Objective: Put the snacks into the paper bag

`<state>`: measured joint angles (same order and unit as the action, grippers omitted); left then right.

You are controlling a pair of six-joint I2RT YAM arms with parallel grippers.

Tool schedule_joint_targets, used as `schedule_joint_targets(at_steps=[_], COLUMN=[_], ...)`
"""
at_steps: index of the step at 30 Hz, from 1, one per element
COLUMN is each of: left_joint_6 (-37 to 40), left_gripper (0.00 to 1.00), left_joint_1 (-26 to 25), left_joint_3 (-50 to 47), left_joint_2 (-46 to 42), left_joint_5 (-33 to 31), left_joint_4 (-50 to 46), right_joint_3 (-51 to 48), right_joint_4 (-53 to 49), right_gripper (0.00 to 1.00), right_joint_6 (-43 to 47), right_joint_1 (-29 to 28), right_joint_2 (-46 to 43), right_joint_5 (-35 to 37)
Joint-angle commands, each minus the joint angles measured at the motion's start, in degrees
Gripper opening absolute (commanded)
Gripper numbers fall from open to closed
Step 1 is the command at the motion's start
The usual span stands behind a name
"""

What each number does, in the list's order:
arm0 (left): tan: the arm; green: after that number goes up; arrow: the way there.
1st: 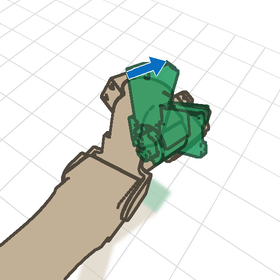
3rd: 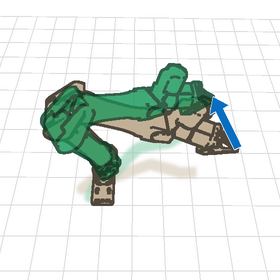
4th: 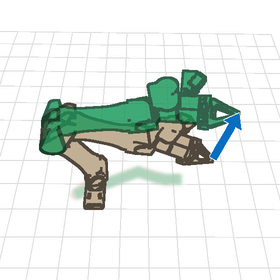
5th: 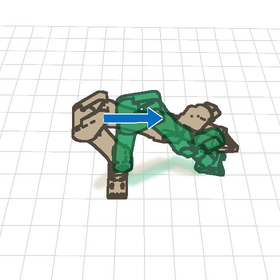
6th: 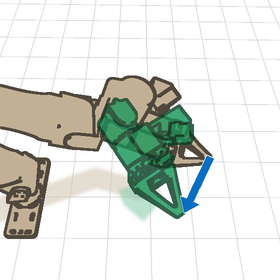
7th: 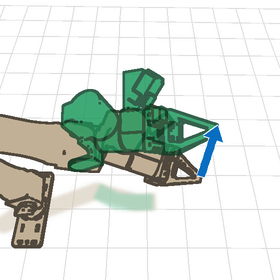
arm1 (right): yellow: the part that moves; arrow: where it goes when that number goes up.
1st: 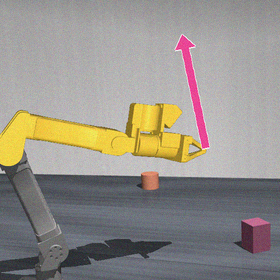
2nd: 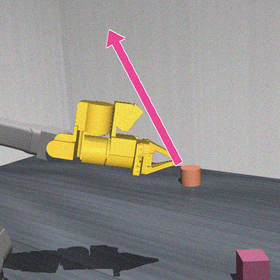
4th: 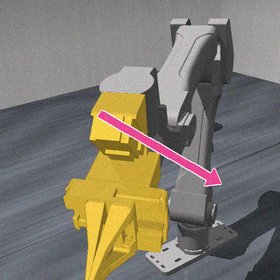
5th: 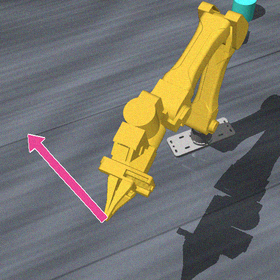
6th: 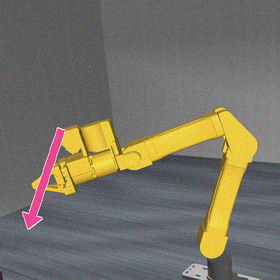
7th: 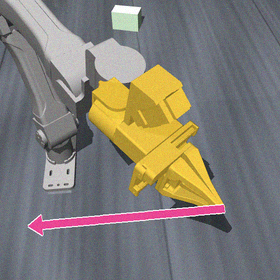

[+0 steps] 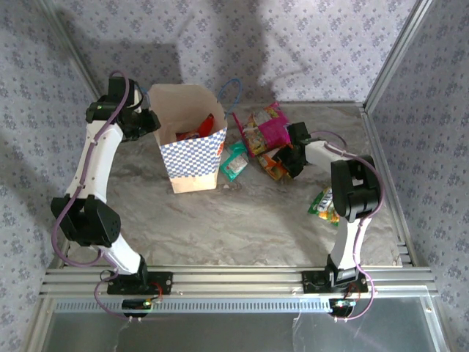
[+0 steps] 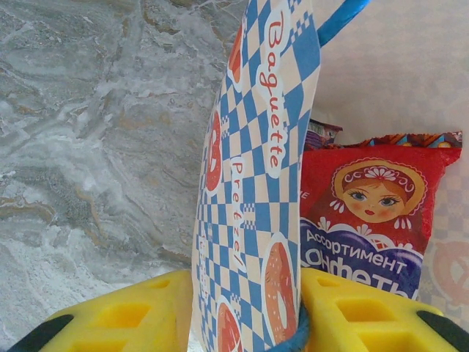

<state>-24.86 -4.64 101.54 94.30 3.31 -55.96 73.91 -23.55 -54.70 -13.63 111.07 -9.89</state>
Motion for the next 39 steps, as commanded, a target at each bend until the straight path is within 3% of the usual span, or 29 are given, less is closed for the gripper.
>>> schedule_joint_targets(at_steps=[1, 8, 27, 39], left_joint_6=[0.59, 0.52, 0.43, 0.34], left_gripper=[0.41, 0.41, 0.41, 0.41], left_joint_1=[-0.4, -0.4, -0.35, -0.37], left_joint_3=[1.56, 1.47, 1.61, 1.85], left_joint_2=[0.18, 0.05, -1.29, -2.08], left_joint_5=[-0.76, -0.67, 0.21, 0.56], left_joint_4=[-0.9, -0.9, -0.55, -0.37], right_joint_3=[1.31, 1.25, 2.68, 5.35], right_joint_4=[-1.42, -3.27, -9.93, -14.62], right_gripper=[0.52, 0.32, 0.01, 0.0], right_joint_6=[0.28, 2.03, 6.95, 10.58], right_joint_1=[0.27, 0.09, -2.09, -4.25], right_joint_2=[0.99, 0.15, -4.18, -7.5], right_joint_5=[0.23, 1.06, 6.94, 11.32])
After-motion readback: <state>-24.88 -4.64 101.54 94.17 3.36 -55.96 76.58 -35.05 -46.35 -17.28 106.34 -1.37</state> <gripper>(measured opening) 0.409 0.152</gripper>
